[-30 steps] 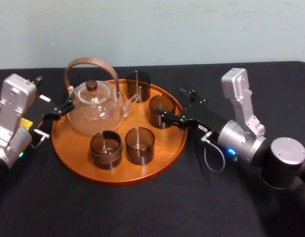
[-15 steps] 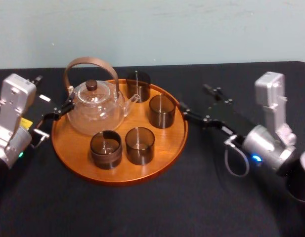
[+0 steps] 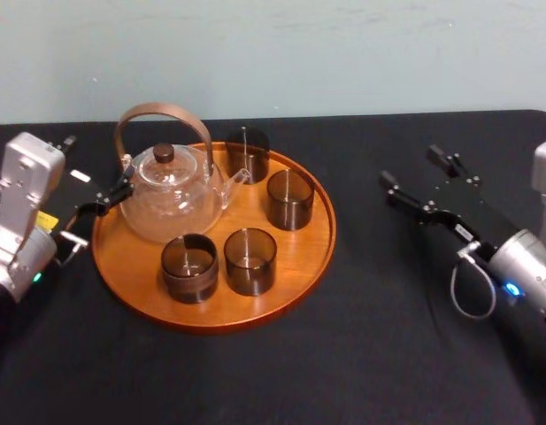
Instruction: Pick up the glass from the table and place it on the tray.
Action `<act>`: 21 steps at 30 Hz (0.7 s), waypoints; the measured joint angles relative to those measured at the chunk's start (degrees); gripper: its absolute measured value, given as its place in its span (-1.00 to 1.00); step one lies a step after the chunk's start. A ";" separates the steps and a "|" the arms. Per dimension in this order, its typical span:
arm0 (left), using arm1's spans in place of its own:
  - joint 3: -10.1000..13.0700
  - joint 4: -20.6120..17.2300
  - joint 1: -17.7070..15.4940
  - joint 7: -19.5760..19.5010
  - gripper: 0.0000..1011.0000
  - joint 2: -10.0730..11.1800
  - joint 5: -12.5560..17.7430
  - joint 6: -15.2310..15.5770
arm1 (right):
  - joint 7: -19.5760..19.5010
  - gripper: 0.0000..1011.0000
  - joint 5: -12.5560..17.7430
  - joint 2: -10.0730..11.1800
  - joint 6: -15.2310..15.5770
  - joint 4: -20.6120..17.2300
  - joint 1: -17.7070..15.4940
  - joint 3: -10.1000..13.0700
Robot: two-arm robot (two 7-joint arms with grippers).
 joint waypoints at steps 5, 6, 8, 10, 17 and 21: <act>0.00 0.00 0.00 0.00 1.00 0.00 0.00 0.00 | -0.79 0.98 0.39 0.06 -0.65 0.15 -1.03 1.81; 0.00 0.00 0.00 0.00 1.00 0.00 0.00 0.00 | -0.91 0.98 0.39 0.05 -0.69 0.20 -1.13 2.03; 0.00 0.00 0.00 0.00 1.00 0.00 0.00 0.00 | -1.17 0.98 0.37 0.03 -0.80 0.29 -1.40 2.60; 0.00 0.00 0.00 0.00 1.00 0.00 0.00 0.00 | -1.31 0.98 0.31 -0.06 -0.96 0.34 -1.63 3.02; 0.00 0.00 0.00 0.00 1.00 0.00 0.00 0.00 | -1.33 0.98 0.23 -0.10 -1.00 0.39 -1.64 3.00; 0.00 0.00 0.00 0.00 1.00 0.00 0.00 0.00 | -1.30 0.98 0.20 -0.10 -0.96 0.41 -1.59 2.91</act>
